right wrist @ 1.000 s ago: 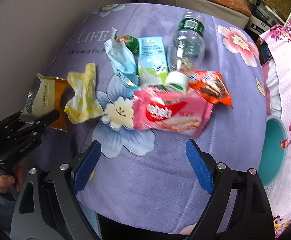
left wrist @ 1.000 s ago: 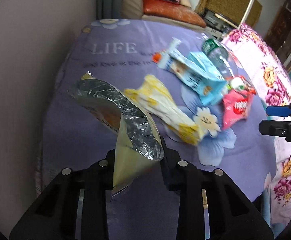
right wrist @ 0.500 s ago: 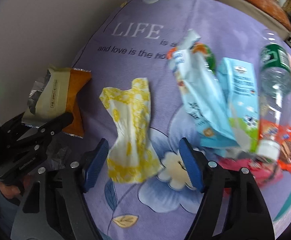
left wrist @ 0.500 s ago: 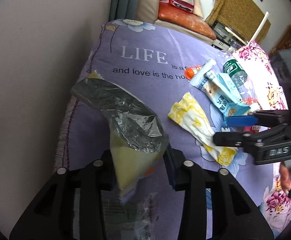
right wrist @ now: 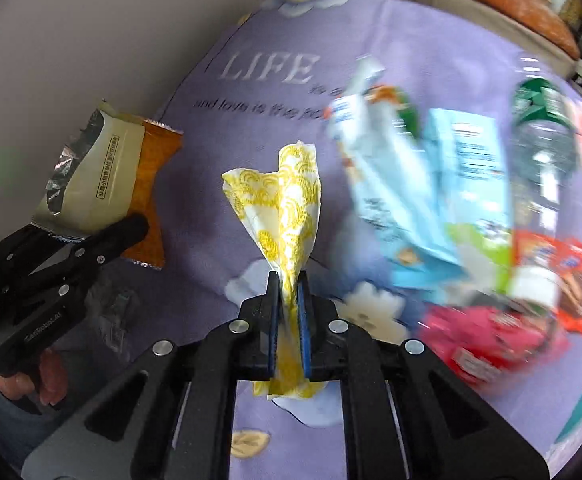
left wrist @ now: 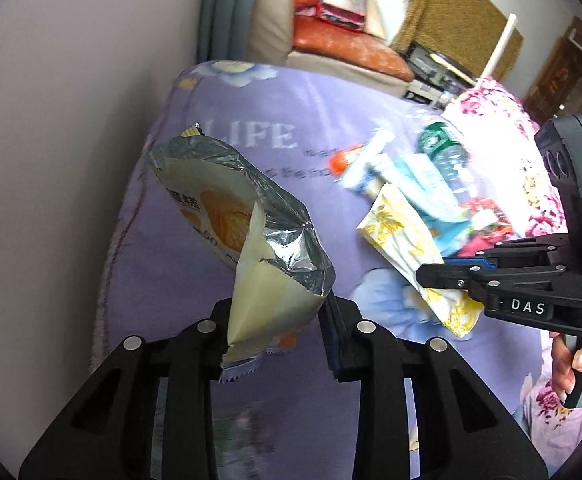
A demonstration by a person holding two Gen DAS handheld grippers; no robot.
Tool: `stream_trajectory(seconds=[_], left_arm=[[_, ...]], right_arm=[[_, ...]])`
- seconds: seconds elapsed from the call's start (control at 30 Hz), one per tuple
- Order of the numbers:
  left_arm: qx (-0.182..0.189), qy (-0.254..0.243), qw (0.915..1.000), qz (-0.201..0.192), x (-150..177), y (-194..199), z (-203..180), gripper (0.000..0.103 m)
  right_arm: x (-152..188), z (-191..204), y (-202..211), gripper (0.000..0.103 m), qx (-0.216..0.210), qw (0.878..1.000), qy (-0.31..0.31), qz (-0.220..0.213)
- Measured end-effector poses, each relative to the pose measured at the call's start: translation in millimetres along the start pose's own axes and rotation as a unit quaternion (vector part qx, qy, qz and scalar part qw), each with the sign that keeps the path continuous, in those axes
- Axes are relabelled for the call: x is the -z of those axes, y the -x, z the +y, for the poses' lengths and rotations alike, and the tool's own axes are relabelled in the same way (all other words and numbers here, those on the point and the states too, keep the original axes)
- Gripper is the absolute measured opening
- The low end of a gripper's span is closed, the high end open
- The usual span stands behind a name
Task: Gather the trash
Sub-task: 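Grasp the silver snack wrapper with the left gripper while the right grasps the yellow wrapper, then carry both wrappers over the wastebasket and open both grippers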
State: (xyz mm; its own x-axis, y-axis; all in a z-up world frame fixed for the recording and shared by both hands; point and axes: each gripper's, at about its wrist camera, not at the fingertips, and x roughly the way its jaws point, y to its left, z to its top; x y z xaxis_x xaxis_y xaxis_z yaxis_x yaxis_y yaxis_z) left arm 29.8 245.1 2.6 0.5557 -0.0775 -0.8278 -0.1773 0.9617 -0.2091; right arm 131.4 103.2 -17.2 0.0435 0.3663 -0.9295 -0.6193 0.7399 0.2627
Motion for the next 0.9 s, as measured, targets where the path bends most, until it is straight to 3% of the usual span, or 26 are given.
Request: stream_trajectory(seconds=[0.27, 0.47, 0.9], left_arm=[[0.032, -0.050, 0.9982, -0.010, -11, 4, -63, 0.031], [0.056, -0.087, 0.9945, -0.017, -15, 8, -114, 0.031], [0.103, -0.173, 0.9796, 0.000, -23, -21, -246, 0.031]], right_arm=[[29, -31, 51, 0.008, 0.023, 0.998, -0.035, -0.047], [56, -80, 89, 0.008, 0.030, 0.994, -0.070, -0.073], [112, -181, 131, 0.009, 0.050, 0.979, -0.163, -0.115]])
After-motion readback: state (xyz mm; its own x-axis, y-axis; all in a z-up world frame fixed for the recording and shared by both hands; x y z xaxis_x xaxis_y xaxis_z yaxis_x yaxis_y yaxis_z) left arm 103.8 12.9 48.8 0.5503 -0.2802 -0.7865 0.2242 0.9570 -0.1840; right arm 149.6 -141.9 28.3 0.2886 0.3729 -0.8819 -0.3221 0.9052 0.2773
